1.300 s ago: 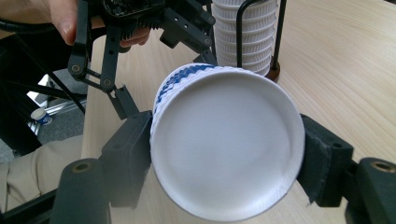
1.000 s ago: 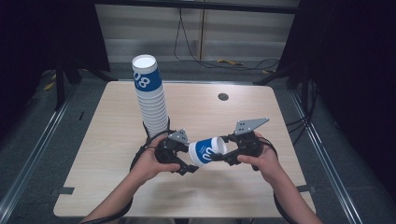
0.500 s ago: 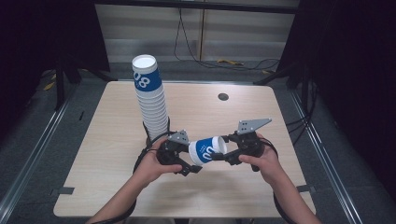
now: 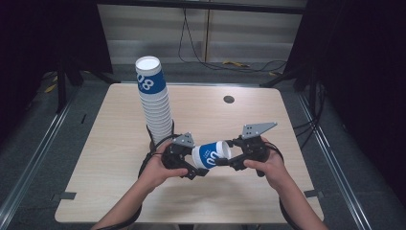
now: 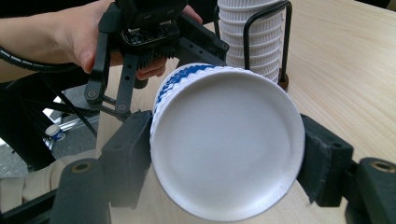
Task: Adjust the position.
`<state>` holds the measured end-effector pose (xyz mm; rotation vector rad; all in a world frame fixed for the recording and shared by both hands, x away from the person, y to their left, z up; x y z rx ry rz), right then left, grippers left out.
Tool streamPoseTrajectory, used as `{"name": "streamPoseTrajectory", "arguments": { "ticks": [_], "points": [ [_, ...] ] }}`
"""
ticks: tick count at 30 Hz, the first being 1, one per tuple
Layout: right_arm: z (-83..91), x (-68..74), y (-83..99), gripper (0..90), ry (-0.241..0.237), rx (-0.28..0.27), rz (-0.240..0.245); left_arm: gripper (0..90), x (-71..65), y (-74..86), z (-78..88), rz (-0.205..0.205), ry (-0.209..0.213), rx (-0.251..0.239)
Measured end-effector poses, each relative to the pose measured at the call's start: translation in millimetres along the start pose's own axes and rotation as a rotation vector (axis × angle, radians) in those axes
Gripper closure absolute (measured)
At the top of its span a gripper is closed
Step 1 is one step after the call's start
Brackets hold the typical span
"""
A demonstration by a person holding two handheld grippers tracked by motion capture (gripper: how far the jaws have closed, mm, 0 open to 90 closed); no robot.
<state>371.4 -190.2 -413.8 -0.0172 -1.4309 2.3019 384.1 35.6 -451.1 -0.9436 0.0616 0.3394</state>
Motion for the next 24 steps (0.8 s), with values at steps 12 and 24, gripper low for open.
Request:
{"name": "streamPoseTrajectory", "arguments": {
  "ticks": [12,24],
  "points": [
    [-0.6,0.3,-1.0,27.7,-0.011,-0.006,0.003,15.7,-0.9,-2.2,2.3,-0.024,-0.004,-0.004],
    [-0.8,-0.6,-0.5,27.7,-0.013,-0.005,0.003,15.2,0.3,-5.1,0.8,-0.033,-0.004,-0.02]
  ]
}}
Point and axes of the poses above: each handheld gripper's, and its own axes: z roughly backward along the jaws, y roughly out of its underside, x roughly to its left, the point moved 2 cm from there along -z, roughly forward along the jaws
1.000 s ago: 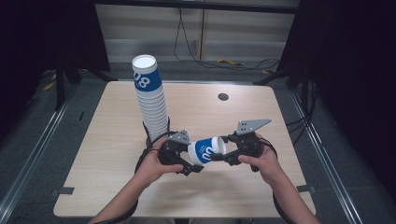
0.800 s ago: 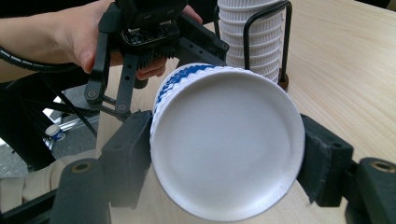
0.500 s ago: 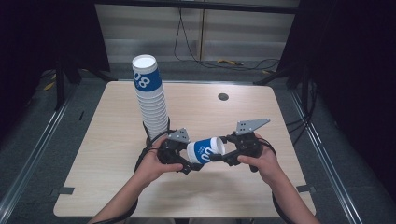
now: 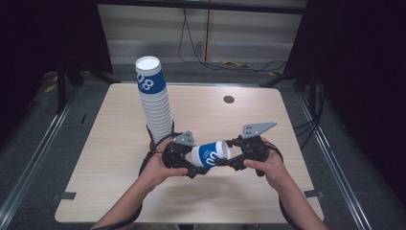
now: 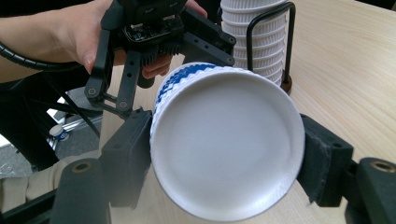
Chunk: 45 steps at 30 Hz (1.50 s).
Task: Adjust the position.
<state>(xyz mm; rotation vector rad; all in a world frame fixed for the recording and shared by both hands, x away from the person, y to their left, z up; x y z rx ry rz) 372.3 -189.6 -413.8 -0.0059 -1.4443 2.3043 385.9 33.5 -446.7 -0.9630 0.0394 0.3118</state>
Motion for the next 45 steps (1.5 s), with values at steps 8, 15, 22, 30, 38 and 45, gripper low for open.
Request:
{"name": "streamPoseTrajectory", "arguments": {
  "ticks": [8,15,22,30,38,45],
  "points": [
    [-0.4,-1.2,1.3,27.8,-0.005,0.001,-0.005,13.7,1.1,0.4,-2.2,-0.006,0.0,0.001],
    [-0.7,-2.0,0.0,27.8,-0.005,0.0,-0.007,11.8,1.7,-1.6,-0.8,-0.016,-0.013,0.008],
    [-1.7,-2.5,-0.6,27.8,-0.011,-0.001,-0.007,11.1,2.7,-1.4,-0.3,-0.022,-0.013,0.001],
    [-2.9,-2.4,-1.2,27.8,-0.012,0.0,-0.008,10.1,2.9,-1.0,0.0,-0.037,-0.017,-0.01],
    [-3.6,-3.0,-1.3,27.8,-0.017,0.0,-0.012,13.0,2.4,-1.8,0.7,-0.065,-0.004,-0.024],
    [-2.5,-3.5,-0.8,27.8,-0.02,-0.011,-0.016,16.7,0.9,-4.0,4.9,-0.098,-0.021,-0.017]
  ]
}}
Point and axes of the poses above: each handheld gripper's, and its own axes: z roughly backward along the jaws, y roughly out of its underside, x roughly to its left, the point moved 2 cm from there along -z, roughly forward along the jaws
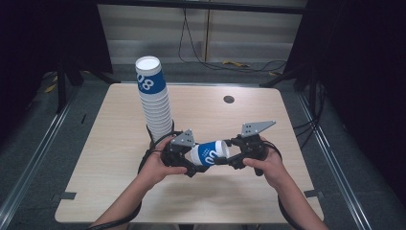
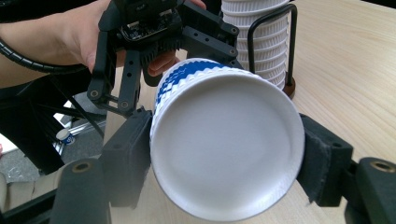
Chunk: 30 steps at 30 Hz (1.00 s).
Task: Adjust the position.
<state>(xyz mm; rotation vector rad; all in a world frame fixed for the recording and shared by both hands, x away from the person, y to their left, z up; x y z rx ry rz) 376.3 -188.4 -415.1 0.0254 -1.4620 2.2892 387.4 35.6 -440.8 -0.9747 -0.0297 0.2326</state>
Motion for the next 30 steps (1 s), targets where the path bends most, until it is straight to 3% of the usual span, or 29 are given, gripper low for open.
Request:
{"name": "streamPoseTrajectory", "arguments": {
  "ticks": [9,15,30],
  "points": [
    [-1.4,1.0,-1.3,27.6,-0.008,0.013,0.02,18.9,-0.9,-2.9,4.0,-0.031,-0.005,0.04],
    [-3.4,2.8,-2.3,27.2,-0.006,0.038,0.034,19.5,-1.2,-3.9,6.6,-0.028,-0.003,0.068],
    [-5.5,6.9,-4.5,20.1,0.02,0.187,0.122,19.7,-3.7,-4.5,5.6,-0.057,0.014,0.148]
  ]
}}
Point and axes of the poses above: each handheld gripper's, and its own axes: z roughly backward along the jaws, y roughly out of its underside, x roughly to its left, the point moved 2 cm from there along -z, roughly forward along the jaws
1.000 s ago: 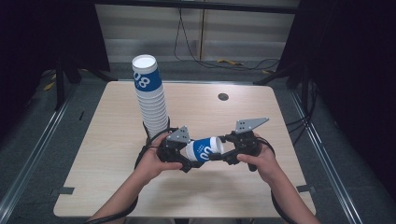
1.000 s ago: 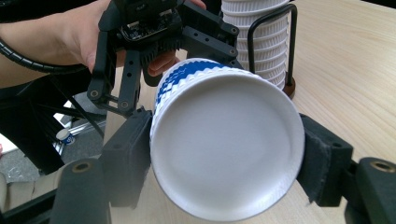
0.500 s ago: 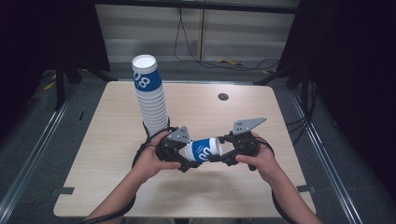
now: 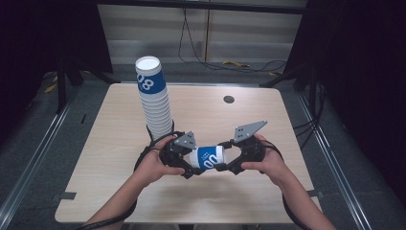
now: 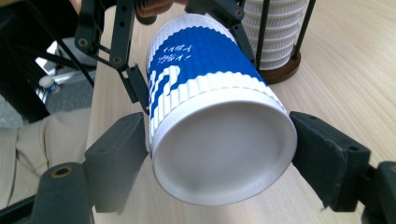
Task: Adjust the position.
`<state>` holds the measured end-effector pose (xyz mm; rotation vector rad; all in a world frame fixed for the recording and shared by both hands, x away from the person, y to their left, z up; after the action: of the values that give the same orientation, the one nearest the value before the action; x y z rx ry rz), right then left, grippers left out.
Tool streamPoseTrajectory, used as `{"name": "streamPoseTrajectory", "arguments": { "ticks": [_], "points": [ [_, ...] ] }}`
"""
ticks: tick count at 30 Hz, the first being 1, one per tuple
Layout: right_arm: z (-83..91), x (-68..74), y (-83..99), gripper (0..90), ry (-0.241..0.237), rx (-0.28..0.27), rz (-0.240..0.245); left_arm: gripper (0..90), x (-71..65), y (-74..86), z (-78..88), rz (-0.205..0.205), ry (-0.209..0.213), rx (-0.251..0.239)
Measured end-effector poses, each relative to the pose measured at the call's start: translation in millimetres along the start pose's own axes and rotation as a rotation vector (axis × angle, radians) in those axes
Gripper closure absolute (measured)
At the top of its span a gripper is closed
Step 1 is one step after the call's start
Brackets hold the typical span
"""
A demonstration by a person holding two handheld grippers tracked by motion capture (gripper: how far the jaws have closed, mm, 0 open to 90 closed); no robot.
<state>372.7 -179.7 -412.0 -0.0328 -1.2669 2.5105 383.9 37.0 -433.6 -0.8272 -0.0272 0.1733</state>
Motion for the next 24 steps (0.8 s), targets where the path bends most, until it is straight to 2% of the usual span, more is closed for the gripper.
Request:
{"name": "streamPoseTrajectory", "arguments": {
  "ticks": [10,17,22,24],
  "points": [
    [-1.5,1.9,-2.7,17.2,0.011,0.128,0.067,19.7,-1.7,-0.9,-2.5,-0.005,0.012,0.046],
    [-3.7,4.4,-8.9,16.7,0.038,0.263,0.141,19.7,-2.1,-2.9,-2.8,-0.025,0.023,0.079],
    [-7.2,6.4,-12.6,16.7,0.05,0.346,0.184,19.9,-3.3,-3.9,-2.8,-0.022,0.026,0.075],
    [-8.4,6.3,-13.5,16.6,0.049,0.363,0.197,19.9,-3.9,-4.1,-2.7,-0.021,0.027,0.075]
  ]
}}
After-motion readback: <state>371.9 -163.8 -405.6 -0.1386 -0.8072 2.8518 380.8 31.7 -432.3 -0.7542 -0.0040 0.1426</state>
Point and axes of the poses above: each handheld gripper's, and its own axes: z roughly backward along the jaws, y roughly out of its underside, x roughly to its left, the point moved 2 cm from there along -z, roughly forward along the jaws
